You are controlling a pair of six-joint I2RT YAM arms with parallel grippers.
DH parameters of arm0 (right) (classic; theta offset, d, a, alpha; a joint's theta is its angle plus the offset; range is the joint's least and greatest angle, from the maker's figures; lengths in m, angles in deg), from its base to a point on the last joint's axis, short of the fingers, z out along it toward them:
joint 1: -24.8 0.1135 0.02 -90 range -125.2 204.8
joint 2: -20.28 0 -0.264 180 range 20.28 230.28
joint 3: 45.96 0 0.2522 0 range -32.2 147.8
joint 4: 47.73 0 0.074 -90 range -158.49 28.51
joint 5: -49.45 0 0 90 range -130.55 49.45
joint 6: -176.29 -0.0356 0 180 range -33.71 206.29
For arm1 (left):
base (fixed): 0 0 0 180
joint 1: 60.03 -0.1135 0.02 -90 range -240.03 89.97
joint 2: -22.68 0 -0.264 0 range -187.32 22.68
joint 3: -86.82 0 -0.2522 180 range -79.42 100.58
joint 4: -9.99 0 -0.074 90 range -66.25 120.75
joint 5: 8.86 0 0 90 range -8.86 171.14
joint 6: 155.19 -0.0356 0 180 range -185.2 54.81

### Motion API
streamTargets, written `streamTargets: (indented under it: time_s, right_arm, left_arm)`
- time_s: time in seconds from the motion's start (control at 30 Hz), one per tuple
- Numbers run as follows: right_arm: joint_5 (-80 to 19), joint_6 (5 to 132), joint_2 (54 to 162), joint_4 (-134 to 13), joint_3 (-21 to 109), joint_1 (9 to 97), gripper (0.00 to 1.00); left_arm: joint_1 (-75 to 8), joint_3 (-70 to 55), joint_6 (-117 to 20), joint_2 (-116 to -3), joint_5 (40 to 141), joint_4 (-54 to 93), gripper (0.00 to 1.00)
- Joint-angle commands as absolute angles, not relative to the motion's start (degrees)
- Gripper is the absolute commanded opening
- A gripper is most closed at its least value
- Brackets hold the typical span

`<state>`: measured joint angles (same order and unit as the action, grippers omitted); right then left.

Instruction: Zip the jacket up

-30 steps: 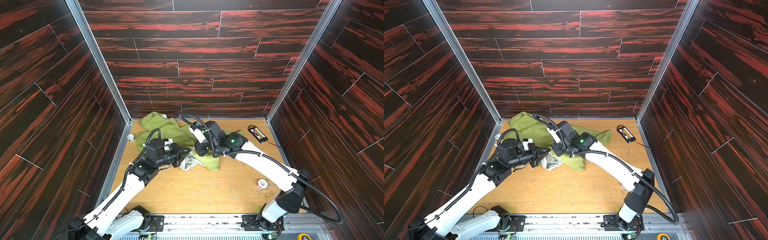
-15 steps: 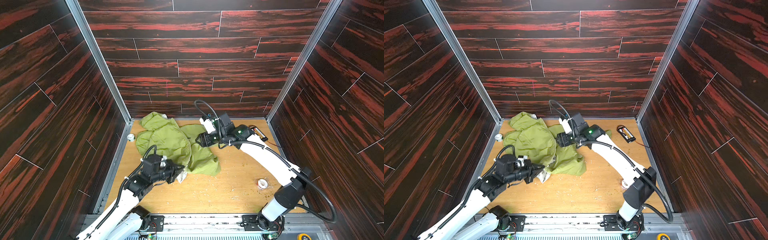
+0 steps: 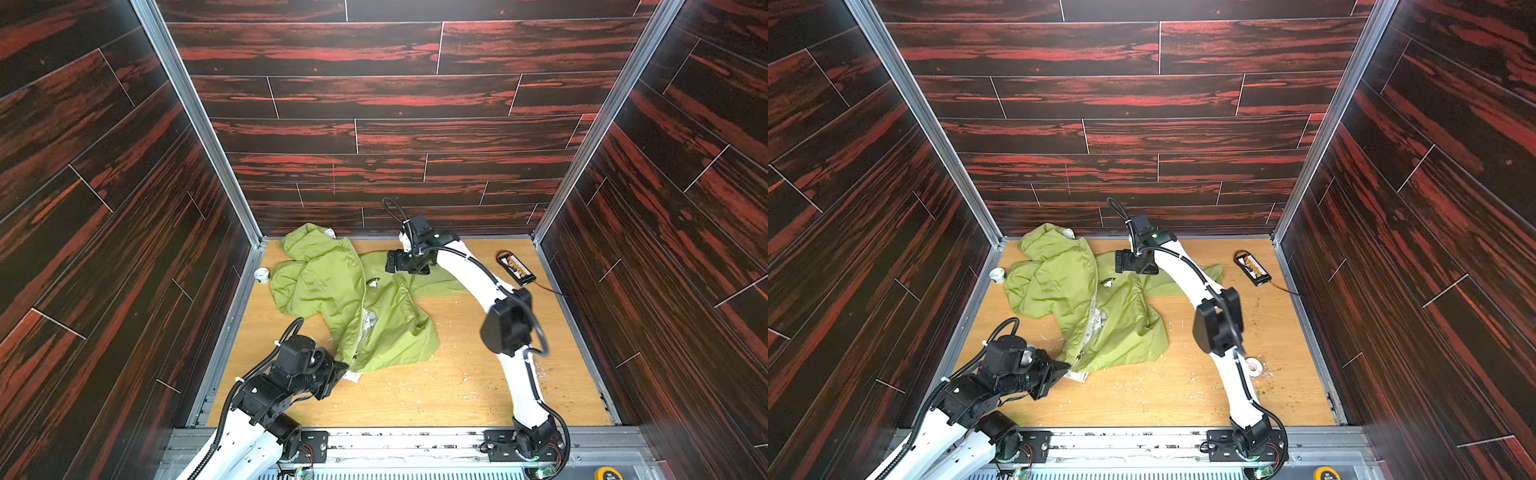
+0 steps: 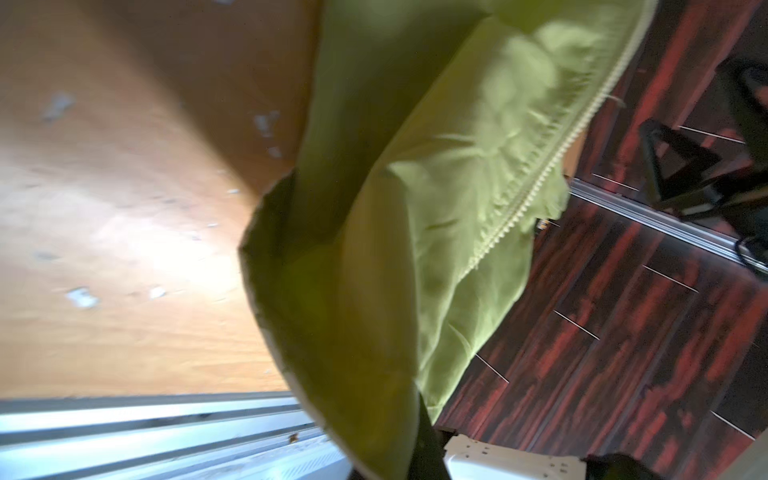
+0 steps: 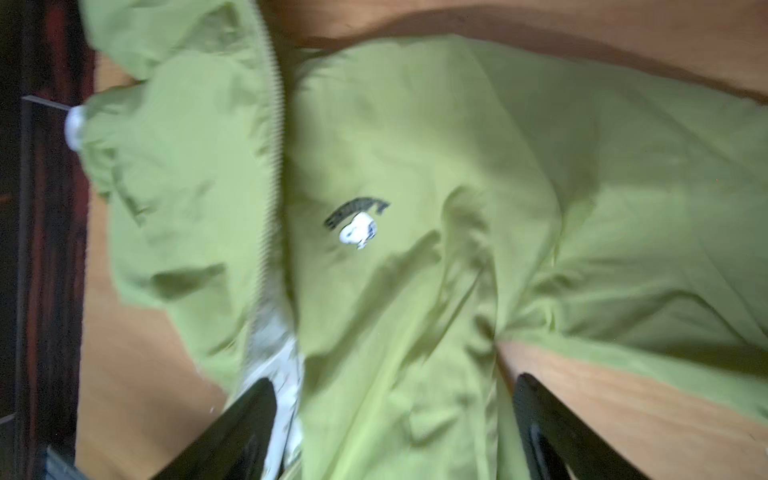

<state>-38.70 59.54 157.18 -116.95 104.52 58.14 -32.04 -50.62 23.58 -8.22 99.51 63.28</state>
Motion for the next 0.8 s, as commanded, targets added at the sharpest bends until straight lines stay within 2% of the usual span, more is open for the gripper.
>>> streamTargets:
  time_s: [0.0,0.1,0.3,0.5,0.77]
  right_arm:
    - [-35.6,55.9,166.5,-124.8,115.4,58.1,0.92]
    - [-34.4,53.8,170.6,-124.6,120.1,57.1,0.92]
    - [-36.4,52.5,171.3,-117.6,117.1,54.1,0.93]
    - [-33.8,49.8,172.6,-108.3,116.7,50.7,0.95]
    - [-31.5,47.3,177.7,-104.0,120.5,45.5,0.97]
  left_arm:
    - [-31.9,-50.1,21.3,-5.4,96.2,74.8,0.00]
    - [-32.2,-48.8,21.0,-1.5,91.3,80.8,0.00]
    - [-32.8,-49.3,21.1,-0.2,91.5,81.1,0.00]
    - [-32.8,-49.5,17.2,-7.2,99.9,71.2,0.00]
    - [-32.8,-50.0,16.0,-13.2,103.4,66.7,0.00]
